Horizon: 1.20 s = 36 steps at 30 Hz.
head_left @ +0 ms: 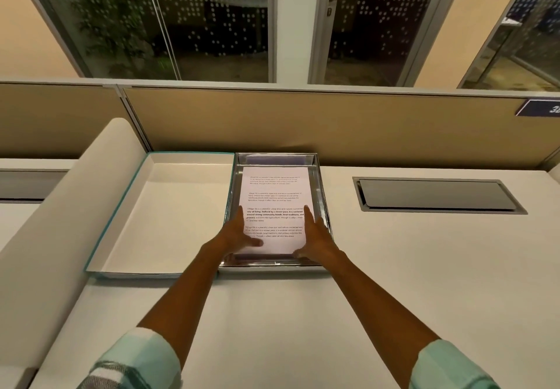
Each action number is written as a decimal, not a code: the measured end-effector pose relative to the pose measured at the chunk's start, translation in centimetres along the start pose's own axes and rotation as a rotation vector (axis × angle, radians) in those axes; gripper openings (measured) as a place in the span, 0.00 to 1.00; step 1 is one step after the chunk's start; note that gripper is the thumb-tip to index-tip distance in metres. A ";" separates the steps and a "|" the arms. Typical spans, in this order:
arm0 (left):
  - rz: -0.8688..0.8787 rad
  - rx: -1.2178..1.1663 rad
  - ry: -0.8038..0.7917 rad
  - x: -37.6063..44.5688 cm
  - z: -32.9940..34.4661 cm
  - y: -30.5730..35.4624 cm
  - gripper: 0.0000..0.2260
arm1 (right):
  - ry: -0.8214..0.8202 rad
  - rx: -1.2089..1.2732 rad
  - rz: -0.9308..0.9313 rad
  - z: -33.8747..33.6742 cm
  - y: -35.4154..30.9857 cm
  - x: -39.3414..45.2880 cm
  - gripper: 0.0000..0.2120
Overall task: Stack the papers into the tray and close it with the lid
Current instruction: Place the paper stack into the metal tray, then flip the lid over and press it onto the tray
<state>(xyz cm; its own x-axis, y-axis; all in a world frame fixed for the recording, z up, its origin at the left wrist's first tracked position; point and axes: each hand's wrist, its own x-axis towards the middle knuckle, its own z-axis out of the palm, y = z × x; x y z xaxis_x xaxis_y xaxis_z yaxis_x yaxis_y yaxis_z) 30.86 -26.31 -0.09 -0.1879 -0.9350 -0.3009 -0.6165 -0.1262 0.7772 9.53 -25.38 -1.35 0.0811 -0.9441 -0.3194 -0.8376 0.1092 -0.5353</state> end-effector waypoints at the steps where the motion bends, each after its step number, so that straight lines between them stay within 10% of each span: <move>1: 0.029 -0.021 0.022 -0.3 -0.3 0.3 0.40 | 0.008 0.026 -0.035 -0.5 -0.4 -0.4 0.52; 16: -0.157 -0.413 1.019 -10.1 -4.6 -4.9 0.20 | 0.304 -0.218 -0.370 1.8 -7.3 -0.7 0.41; 36: -0.530 -0.556 1.112 -14.8 -7.7 -15.6 0.18 | -0.116 -0.339 -0.731 16.8 -20.3 -0.8 0.29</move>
<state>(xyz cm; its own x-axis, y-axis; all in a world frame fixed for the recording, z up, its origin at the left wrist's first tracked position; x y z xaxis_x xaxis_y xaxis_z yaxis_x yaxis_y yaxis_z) 49.15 -13.08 -3.56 0.8509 -0.4700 -0.2346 0.0174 -0.4212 0.9068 35.58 -21.61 -3.33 0.7109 -0.6998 -0.0701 -0.6677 -0.6401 -0.3800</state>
